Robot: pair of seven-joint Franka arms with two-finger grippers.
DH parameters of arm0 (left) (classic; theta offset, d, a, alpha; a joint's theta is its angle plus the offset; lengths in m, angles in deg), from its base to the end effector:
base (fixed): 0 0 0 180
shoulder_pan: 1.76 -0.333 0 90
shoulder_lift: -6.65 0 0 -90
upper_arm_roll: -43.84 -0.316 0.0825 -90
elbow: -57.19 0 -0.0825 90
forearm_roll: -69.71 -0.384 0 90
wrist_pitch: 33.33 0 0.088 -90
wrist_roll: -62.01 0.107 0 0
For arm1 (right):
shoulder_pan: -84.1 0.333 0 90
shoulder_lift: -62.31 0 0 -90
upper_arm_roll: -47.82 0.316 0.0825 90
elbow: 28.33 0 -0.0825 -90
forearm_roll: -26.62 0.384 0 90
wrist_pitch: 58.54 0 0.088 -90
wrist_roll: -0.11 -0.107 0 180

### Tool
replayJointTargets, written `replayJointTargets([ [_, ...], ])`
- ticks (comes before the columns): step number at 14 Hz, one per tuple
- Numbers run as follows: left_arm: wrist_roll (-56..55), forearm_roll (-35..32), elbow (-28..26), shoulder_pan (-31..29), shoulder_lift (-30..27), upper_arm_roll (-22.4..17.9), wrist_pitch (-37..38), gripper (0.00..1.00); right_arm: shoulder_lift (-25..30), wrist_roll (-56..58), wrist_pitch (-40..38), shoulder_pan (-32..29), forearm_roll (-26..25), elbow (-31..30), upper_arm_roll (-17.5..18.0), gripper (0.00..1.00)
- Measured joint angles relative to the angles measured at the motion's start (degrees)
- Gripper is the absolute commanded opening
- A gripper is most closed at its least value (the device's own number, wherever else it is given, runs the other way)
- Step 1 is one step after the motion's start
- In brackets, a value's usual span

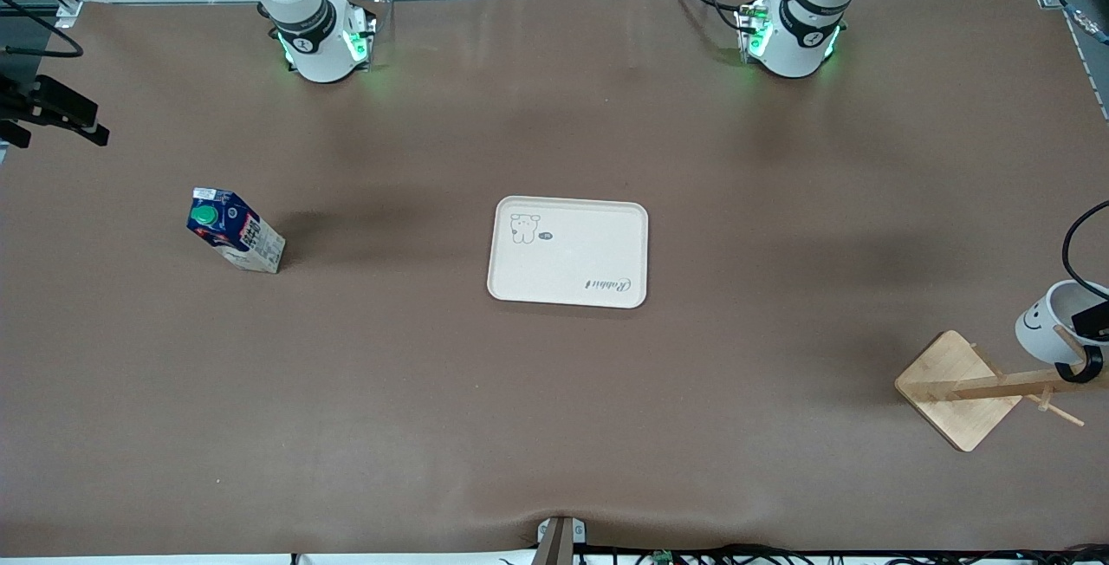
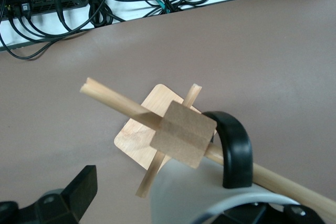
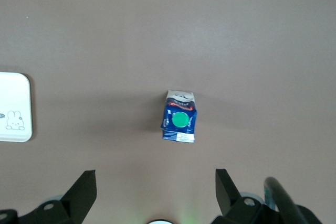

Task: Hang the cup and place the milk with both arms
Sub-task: 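Hang the mug handle on the wooden stand peg with the left gripper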

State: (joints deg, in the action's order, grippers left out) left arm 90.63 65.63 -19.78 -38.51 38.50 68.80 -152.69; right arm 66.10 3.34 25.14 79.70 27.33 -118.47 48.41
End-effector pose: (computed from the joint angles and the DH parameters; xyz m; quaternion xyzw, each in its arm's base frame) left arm 0.6951 0.2202 0.4507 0.9834 -0.1170 0.1351 0.0305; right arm 0.5213 -0.0331 0.6496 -0.9997 0.0045 0.0229 0.0073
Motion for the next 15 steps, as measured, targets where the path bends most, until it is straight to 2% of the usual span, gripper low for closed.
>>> replayJointTargets([
  [8, -0.55, 0.0, 0.49, -0.79, -0.69, -0.19, 4.16, 1.0, -2.77, -1.25, -0.98, 1.24, -0.09, 3.41, -0.07, 1.0],
  [15, -0.61, 0.0, 0.75, -0.82, -4.65, -0.18, 10.29, 1.0, -2.93, -1.32, -1.7, 1.27, -0.09, 3.66, -0.1, 1.0],
])
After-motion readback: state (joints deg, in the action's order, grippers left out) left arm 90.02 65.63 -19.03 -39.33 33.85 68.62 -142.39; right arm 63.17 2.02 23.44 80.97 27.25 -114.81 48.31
